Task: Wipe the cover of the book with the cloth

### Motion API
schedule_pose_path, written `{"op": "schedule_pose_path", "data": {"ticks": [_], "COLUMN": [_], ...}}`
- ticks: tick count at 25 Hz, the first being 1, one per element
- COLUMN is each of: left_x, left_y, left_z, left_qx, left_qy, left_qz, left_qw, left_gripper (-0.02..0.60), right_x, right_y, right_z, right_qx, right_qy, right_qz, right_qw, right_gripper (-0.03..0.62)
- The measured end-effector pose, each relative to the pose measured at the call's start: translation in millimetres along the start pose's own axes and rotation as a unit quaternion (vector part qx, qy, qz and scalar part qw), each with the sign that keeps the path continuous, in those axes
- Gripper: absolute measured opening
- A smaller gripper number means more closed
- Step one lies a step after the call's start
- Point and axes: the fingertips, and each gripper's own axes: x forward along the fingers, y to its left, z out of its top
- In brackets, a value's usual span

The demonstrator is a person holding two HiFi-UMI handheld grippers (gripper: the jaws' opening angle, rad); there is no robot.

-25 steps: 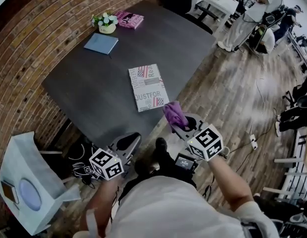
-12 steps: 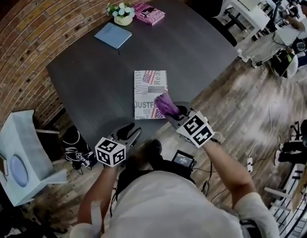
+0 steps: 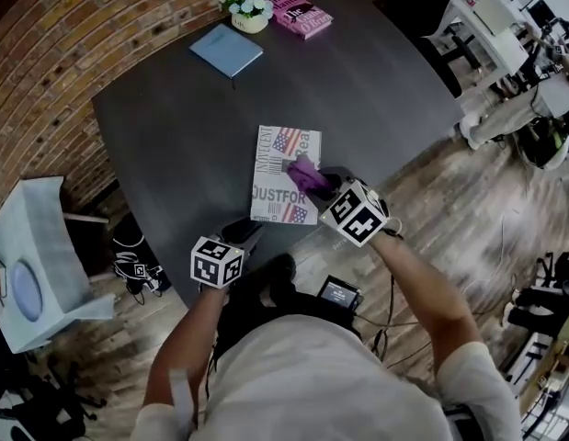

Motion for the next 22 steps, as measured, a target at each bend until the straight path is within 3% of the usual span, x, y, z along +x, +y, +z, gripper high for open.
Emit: {"op": "schedule_pose_path", "data": {"ticks": [10,17,22], "left_x": [10,13,18], "left_y": [13,15,20], "left_z": [-1,-11,-21], "left_qx": [0.004,0.012,0.01], "left_qy": [0.027,0.053,0.079], "left_qz": [-0.009,-0.018,-0.016], "left_qw": [0.9996,0.9984,0.9967], "left_gripper": [0.135,0.133,0.129], "right_x": [53,91,116], "right_y": [-23,-50,-68], "right_z": [22,36,39], "right_qx": [-0.021,-0.075,-0.139], "right_qy": [0.045,0.088,0.132], "right_qz": [-0.015,-0.042,-0.062], "right_qw": [0.999,0.992,0.98], "right_gripper": [0.109,0.109,0.109]}}
